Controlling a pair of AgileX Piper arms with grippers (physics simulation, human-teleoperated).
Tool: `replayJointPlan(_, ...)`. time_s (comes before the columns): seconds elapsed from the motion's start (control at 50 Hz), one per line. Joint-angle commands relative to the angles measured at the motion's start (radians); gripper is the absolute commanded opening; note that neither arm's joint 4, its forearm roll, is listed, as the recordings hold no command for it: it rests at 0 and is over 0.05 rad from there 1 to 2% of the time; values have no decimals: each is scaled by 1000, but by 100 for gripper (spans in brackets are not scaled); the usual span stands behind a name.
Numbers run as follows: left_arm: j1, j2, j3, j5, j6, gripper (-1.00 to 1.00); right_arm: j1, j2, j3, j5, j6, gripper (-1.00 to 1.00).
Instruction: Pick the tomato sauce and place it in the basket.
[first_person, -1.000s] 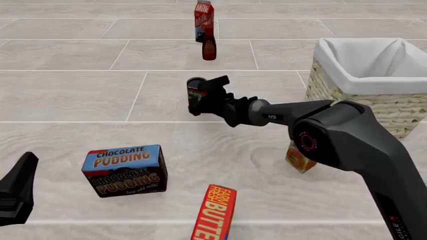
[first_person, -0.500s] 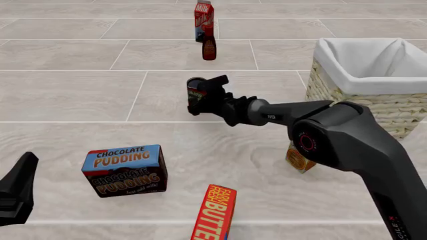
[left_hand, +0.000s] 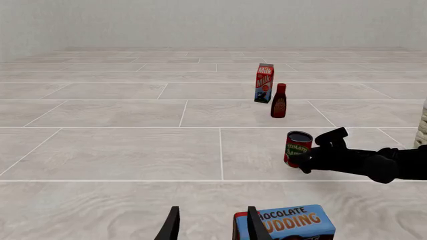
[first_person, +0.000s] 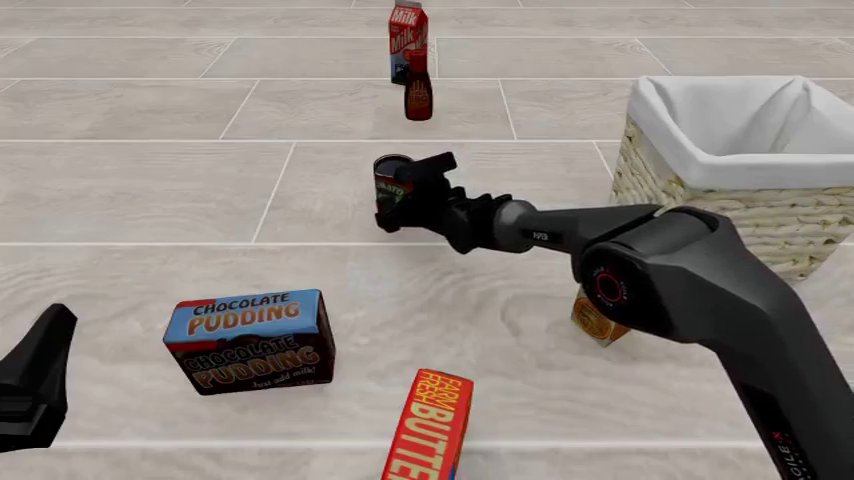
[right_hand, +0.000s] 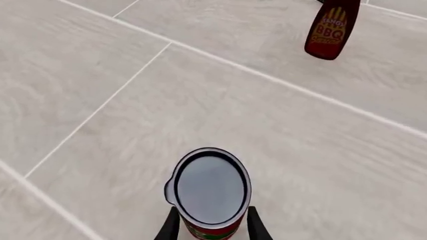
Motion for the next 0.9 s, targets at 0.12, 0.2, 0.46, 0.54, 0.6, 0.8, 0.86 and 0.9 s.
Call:
replayJointPlan(0.12,0,0,0,0,0,100,1,13,-24,13,1,100)
replayJointPlan(0.2,0,0,0,0,0,100,1,19,-33,18,1,100)
replayJointPlan(0.46,0,0,0,0,0,100,3,34,-55,27,2,100)
replayJointPlan(0.54,0,0,0,0,0,100,3,34,-57,28,2,100)
replayJointPlan(0.6,0,0,0,0,0,100,3,36,-59,29,3,100)
replayJointPlan(0.8,0,0,0,0,0,100,14,39,-58,27,2,100)
replayJointPlan(0.86,0,0,0,0,0,100,10,35,-48,17,-14,100)
replayJointPlan(0.9,0,0,0,0,0,100,13,31,-43,17,-20,-100)
